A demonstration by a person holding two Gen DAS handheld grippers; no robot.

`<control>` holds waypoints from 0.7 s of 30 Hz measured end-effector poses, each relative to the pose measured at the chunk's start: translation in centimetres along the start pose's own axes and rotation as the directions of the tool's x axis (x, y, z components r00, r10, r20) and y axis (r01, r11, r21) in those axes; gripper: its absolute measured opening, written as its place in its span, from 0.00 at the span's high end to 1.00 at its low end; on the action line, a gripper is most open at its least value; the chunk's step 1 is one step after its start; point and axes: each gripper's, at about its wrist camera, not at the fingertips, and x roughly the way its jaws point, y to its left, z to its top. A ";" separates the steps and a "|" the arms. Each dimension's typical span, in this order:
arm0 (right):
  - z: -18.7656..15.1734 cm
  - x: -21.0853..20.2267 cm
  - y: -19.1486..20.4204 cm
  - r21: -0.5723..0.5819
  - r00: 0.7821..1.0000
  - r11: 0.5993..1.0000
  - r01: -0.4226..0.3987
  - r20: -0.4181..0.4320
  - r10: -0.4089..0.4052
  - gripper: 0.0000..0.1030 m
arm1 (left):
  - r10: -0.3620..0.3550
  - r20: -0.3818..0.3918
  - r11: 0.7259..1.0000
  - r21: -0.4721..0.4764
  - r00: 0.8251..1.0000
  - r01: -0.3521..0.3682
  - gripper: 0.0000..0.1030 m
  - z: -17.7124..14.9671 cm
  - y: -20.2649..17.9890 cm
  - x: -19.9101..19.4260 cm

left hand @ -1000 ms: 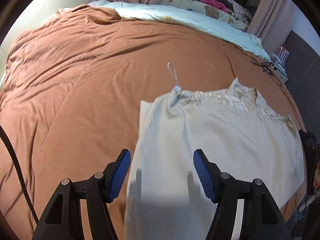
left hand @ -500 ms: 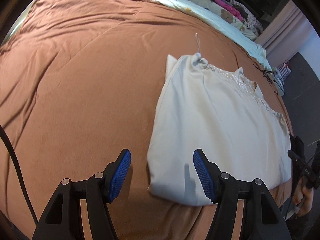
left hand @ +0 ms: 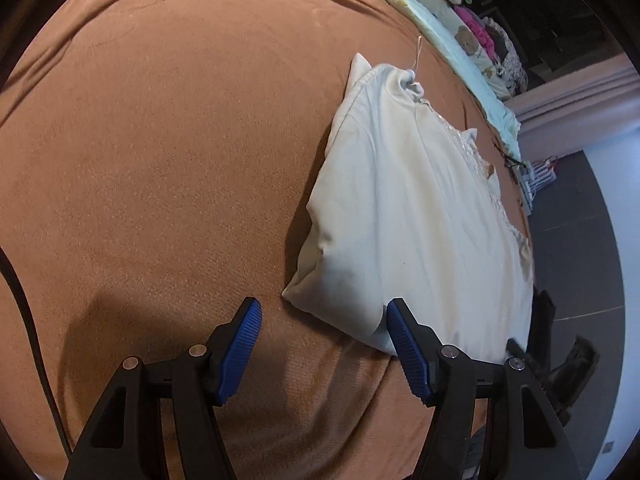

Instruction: Fold large clothes

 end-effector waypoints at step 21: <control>10.6 10.4 -0.4 0.023 0.992 0.999 0.046 -0.119 -0.043 0.86 | -0.003 0.051 0.993 -0.119 0.999 0.009 0.57 0.2 0.5 0.4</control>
